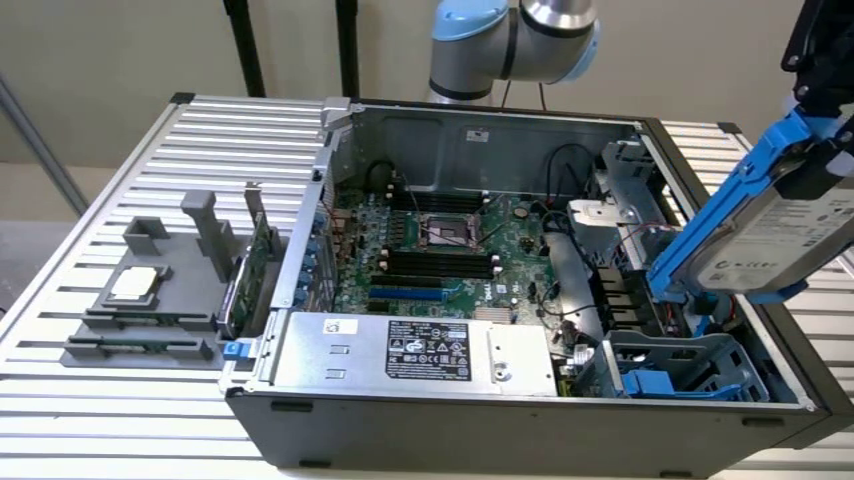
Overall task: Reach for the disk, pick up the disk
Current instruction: 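Pick up the disk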
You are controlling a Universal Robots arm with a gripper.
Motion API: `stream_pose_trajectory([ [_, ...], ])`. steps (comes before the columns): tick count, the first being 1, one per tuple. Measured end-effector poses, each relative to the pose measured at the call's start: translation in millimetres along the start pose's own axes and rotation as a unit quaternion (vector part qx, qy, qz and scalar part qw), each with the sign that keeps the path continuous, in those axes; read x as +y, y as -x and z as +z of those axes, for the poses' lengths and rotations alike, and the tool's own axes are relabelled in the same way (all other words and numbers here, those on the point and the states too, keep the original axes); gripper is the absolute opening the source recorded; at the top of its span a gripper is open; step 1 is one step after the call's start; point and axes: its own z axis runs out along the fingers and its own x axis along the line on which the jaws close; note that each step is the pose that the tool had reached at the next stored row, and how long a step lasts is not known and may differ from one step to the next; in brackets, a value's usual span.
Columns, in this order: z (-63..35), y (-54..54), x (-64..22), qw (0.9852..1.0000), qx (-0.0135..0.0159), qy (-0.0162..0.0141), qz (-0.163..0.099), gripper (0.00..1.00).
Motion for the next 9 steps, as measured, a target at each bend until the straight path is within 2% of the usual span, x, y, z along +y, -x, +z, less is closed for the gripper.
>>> stream_pose_trajectory([
  [3,-0.6,-8.5,0.2,1.0,0.0,-0.0004,0.002,0.33],
  [5,-0.1,-11.3,0.2,1.0,0.0003,-0.0018,0.004,0.33],
  [6,0.3,-12.5,0.2,1.0,0.0006,-0.0028,0.005,0.33],
  [8,1.5,-14.0,0.3,0.9999,0.0016,-0.0068,0.009,0.33],
  [9,2.1,-14.4,0.5,0.9999,0.003,-0.0086,0.011,0.33],
])
